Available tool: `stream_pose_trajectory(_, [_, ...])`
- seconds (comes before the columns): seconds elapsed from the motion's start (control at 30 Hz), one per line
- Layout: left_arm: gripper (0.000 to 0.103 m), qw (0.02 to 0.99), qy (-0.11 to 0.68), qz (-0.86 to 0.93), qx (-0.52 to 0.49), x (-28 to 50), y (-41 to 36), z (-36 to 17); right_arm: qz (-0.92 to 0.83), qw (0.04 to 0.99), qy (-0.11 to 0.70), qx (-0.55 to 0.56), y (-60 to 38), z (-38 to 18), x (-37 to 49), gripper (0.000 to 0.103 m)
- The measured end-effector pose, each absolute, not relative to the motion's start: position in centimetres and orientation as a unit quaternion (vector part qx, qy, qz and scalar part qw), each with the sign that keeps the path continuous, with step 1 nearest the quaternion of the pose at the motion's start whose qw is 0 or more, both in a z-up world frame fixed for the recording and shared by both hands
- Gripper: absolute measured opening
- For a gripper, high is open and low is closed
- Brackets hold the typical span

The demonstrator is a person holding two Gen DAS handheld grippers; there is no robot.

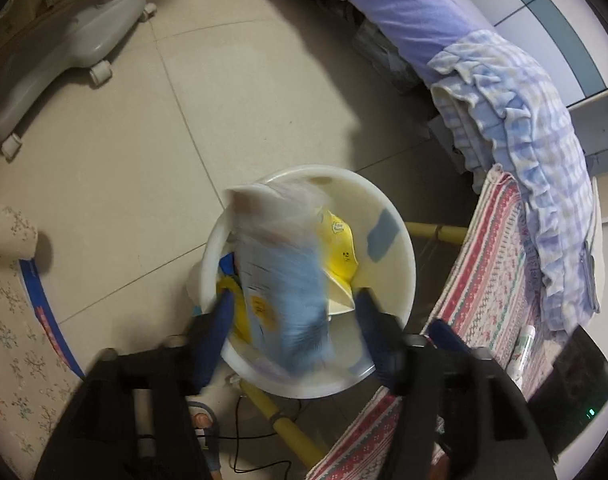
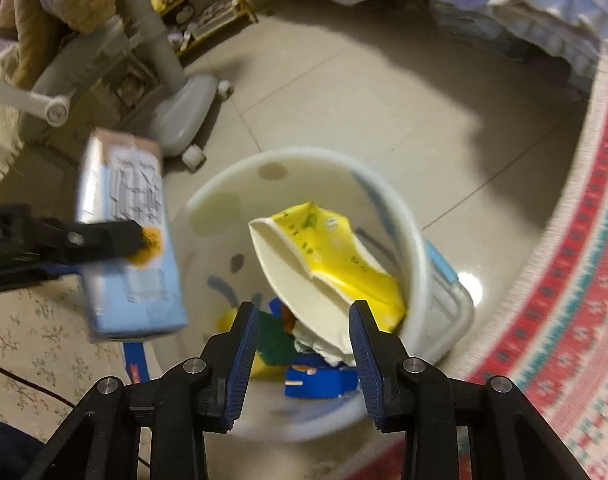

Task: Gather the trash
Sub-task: 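Carry carton and orange peel to the wastebasket and release both inside, then return to the rug and grasp a white yogurt bottle with the left tool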

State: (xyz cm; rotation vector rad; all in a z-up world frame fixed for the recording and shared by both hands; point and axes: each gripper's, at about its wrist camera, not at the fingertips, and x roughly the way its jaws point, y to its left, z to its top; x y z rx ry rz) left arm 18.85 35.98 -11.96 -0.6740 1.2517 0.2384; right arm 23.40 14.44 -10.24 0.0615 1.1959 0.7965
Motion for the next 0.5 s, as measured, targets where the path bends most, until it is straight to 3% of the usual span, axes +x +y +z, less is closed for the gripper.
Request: stream_pose_trajectory(0.5, [0.067,0.769,0.556,0.101,-0.300,17.5,32.9,-9.3,0.335,0.774,0.534,0.054,7.9,-7.3,21.4,0.042])
